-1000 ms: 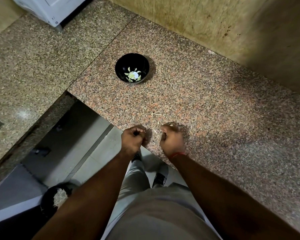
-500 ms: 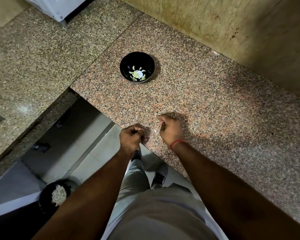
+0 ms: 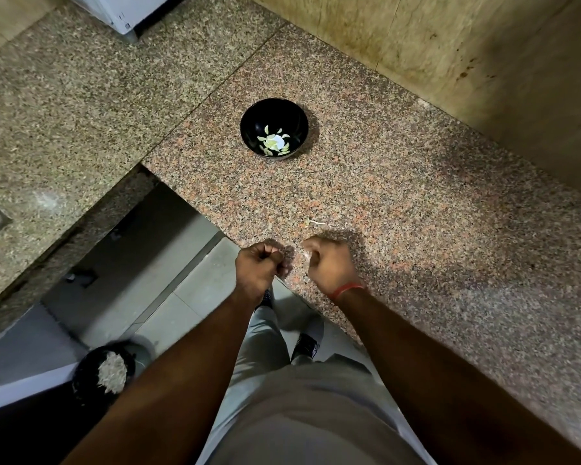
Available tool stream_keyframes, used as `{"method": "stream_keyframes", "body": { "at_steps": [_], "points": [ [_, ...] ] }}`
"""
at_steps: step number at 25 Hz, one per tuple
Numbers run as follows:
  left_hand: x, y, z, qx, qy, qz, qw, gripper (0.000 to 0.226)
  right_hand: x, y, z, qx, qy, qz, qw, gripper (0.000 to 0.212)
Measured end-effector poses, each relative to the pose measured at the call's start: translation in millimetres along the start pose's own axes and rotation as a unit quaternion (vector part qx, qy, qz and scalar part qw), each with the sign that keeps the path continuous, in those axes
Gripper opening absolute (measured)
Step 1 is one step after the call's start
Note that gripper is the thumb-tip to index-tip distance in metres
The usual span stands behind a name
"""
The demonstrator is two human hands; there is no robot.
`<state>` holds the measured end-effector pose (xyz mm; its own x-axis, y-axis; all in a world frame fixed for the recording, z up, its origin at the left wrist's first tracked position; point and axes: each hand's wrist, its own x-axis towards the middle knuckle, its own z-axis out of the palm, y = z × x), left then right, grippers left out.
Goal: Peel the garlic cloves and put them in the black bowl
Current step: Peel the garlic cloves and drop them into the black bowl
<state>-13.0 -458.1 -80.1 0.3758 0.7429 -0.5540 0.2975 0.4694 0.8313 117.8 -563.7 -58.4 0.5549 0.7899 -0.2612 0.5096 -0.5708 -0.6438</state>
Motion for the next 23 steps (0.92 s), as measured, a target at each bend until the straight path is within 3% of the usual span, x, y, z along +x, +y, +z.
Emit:
{"method": "stream_keyframes", "body": {
  "at_steps": [3, 8, 14, 19, 23],
  "points": [
    [1.4, -1.5, -0.7, -0.004, 0.001, -0.003, 1.0, 0.007, 4.4, 3.2, -4.2, 0.019, 0.04, 0.006, 0.999, 0.053],
    [-0.5, -1.5, -2.1, -0.007, -0.002, -0.007, 1.0, 0.009, -0.8, 4.7, 6.1, -0.024, -0.024, -0.037, 0.999, 0.056],
    [-8.6, -0.7, -5.7, -0.056, 0.01, 0.0, 0.998, 0.01, -9.5, 14.4, 8.6, -0.032, 0.011, -0.031, 0.999, 0.047],
    [-15.1, -3.1, -4.9, -0.06, 0.038, 0.018, 0.997, 0.01, -2.8, 0.2, 17.3, -0.053, -0.025, -0.069, 0.996, 0.042],
    [-17.5, -5.7, -6.2, -0.053, 0.068, 0.019, 0.996, 0.007, -11.0, -6.5, 23.6, -0.071, 0.021, -0.036, 0.997, 0.039]
  ]
}}
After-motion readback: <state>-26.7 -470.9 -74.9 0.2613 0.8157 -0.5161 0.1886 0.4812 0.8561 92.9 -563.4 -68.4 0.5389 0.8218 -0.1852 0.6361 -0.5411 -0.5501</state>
